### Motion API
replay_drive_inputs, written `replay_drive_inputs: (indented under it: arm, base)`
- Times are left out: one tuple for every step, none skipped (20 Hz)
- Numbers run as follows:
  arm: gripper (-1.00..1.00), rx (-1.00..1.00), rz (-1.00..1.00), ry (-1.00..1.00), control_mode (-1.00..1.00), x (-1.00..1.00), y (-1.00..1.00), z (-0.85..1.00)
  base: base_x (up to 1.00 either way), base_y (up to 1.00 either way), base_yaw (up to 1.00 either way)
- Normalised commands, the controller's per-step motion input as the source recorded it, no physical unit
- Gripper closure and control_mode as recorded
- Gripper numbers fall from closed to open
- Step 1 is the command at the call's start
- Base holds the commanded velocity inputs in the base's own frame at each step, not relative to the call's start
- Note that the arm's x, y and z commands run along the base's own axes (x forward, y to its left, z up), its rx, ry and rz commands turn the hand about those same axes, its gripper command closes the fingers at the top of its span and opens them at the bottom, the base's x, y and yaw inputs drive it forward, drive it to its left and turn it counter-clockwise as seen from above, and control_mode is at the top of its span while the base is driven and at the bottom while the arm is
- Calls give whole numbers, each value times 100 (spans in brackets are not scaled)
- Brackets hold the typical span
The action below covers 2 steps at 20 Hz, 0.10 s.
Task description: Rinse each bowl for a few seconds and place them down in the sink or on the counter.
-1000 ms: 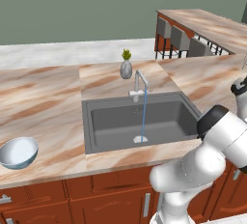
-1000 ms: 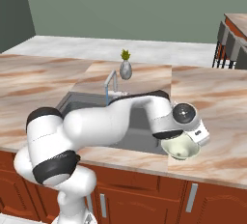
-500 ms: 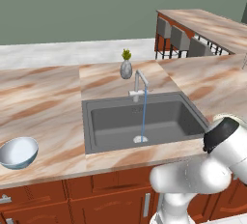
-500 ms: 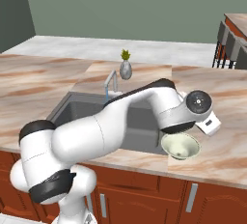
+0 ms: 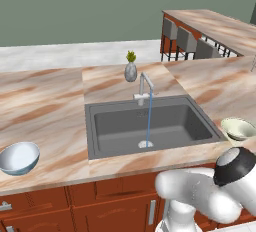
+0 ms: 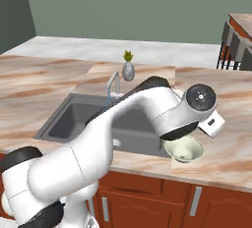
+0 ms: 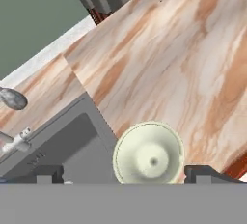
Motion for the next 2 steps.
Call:
replay_drive_inputs:
  arm:
    - [-100,-10,5,0,-100,-59,56,9]
    - [-100,-11,4,-1,-100,-57,68,0]
  base:
    - [0,0,0]
    - [0,0,0]
